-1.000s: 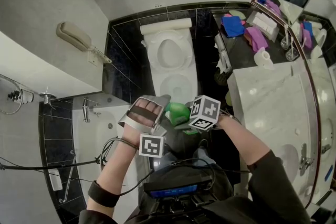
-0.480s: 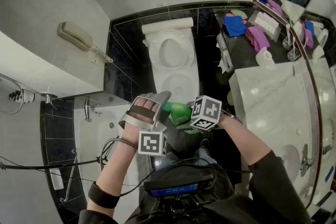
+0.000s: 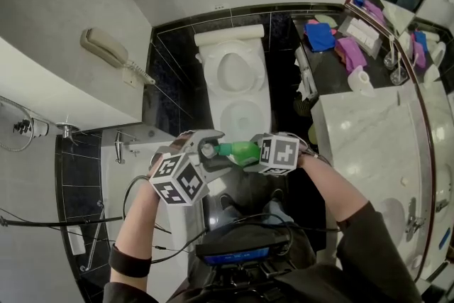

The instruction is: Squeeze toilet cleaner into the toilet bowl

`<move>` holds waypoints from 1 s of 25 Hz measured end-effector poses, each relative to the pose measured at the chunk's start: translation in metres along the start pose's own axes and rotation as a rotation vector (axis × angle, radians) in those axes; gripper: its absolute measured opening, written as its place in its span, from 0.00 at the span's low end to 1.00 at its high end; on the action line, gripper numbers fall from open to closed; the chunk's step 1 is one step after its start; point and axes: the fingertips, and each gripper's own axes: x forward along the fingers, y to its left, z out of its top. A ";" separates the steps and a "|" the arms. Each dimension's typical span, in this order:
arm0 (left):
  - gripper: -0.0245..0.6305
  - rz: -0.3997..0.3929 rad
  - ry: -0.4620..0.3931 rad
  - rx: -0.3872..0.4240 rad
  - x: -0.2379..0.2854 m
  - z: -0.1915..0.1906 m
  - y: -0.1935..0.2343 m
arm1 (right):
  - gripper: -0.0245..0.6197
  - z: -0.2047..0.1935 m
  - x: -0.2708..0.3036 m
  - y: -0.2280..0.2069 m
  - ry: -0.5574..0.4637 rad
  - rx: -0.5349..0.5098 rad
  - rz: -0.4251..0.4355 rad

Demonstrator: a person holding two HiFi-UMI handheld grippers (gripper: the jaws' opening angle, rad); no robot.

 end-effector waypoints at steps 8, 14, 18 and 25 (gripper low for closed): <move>0.32 -0.082 -0.088 -0.098 -0.009 0.008 -0.001 | 0.33 0.002 0.000 0.008 -0.008 -0.020 0.026; 0.26 -0.082 -0.136 -0.097 -0.013 0.012 -0.002 | 0.33 0.010 -0.003 0.015 -0.039 -0.004 0.052; 0.25 -0.024 -0.156 -0.001 -0.013 0.016 -0.005 | 0.33 0.002 -0.001 0.014 -0.035 -0.020 0.060; 0.24 0.216 -0.109 0.345 -0.018 0.030 -0.004 | 0.33 0.012 -0.005 0.029 -0.136 0.035 0.177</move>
